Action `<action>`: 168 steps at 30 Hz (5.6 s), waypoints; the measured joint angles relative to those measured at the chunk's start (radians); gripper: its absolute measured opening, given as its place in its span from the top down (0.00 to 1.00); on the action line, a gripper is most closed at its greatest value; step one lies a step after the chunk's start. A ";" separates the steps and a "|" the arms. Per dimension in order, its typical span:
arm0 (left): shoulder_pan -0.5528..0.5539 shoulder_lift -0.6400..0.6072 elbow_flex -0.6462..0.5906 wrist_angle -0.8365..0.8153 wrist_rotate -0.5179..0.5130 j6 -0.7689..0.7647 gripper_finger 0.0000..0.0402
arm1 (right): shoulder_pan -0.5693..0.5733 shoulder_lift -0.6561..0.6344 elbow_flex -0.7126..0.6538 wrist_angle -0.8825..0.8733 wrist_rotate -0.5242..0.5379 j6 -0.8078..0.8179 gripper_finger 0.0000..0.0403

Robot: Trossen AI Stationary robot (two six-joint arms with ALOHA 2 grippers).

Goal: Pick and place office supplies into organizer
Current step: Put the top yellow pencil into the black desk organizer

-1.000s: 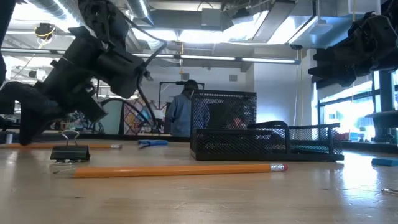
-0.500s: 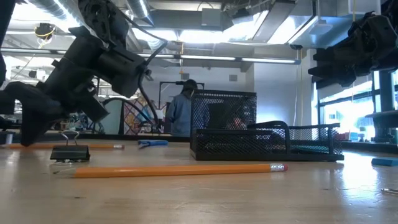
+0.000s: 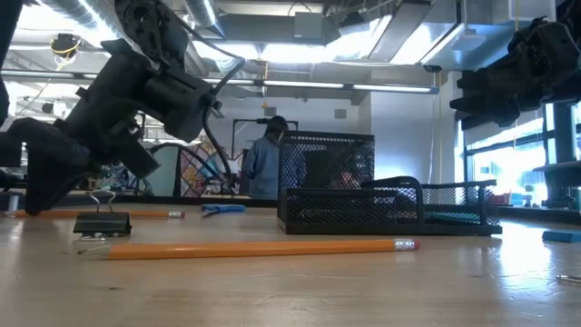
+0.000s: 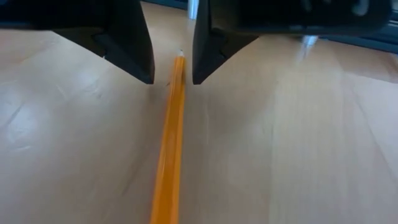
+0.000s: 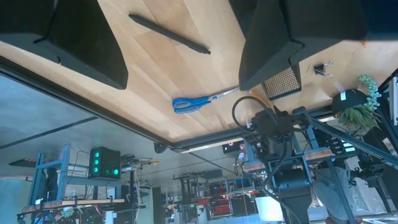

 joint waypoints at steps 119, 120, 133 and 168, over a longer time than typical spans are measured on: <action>0.135 0.092 0.170 0.351 -0.105 0.184 0.96 | 0.000 0.000 0.000 0.000 0.000 -0.018 0.23; 0.135 0.092 0.170 0.351 -0.105 0.184 0.96 | 0.000 0.000 0.000 0.000 0.000 -0.018 0.23; 0.132 -0.041 0.213 0.294 -0.075 0.184 0.96 | 0.000 0.000 0.000 0.000 0.000 -0.017 0.23; 0.172 -0.375 0.218 1.120 0.107 0.329 0.96 | 0.000 0.000 0.000 0.000 0.000 -0.012 0.23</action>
